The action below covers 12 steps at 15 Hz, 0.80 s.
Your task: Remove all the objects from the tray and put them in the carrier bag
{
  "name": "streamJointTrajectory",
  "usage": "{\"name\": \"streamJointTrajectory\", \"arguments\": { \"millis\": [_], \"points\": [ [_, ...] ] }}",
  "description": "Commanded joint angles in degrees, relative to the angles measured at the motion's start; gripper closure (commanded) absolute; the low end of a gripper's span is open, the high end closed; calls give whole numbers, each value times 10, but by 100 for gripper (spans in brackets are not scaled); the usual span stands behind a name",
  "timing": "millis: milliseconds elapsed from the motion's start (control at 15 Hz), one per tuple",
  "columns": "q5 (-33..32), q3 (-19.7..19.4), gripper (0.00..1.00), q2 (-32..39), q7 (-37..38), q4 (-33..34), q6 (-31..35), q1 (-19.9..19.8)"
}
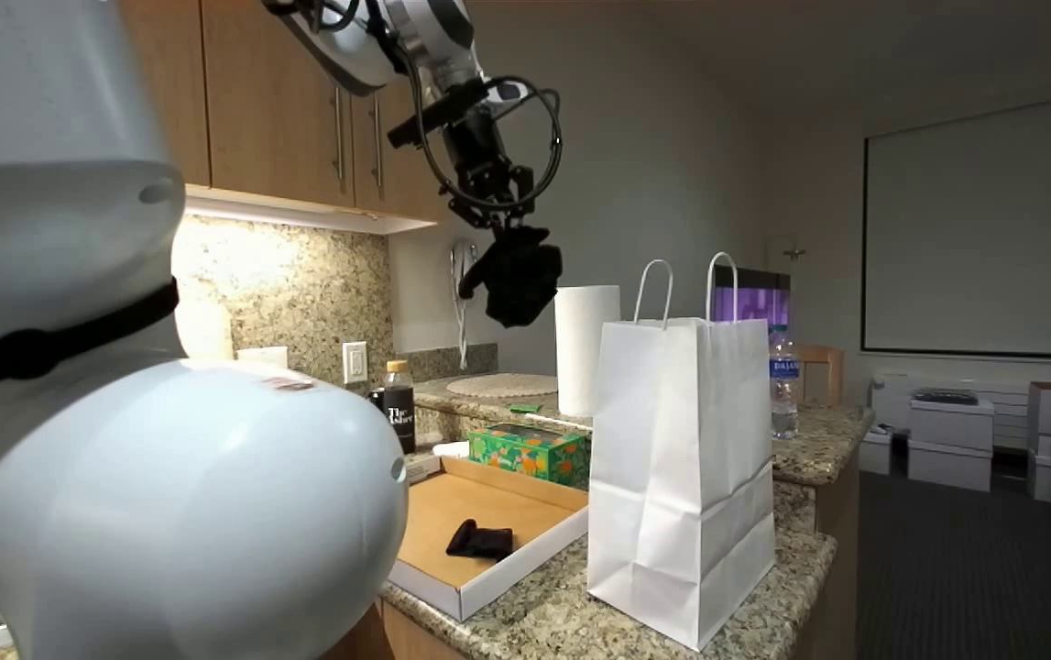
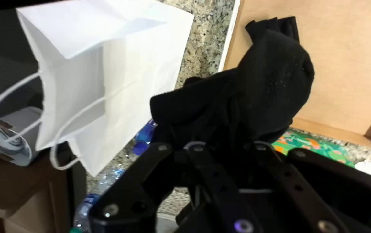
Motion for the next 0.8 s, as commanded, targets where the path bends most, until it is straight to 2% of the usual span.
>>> {"name": "streamJointTrajectory", "arguments": {
  "millis": [0,267,467,733],
  "points": [
    [1,-23,90,-34,37,32,-60,-41],
    [14,-71,90,-78,53,42,-106,-91],
    [34,-104,91,-97,76,37,-114,-126],
    [47,-111,91,-88,122,37,-108,-157]
  ]
}}
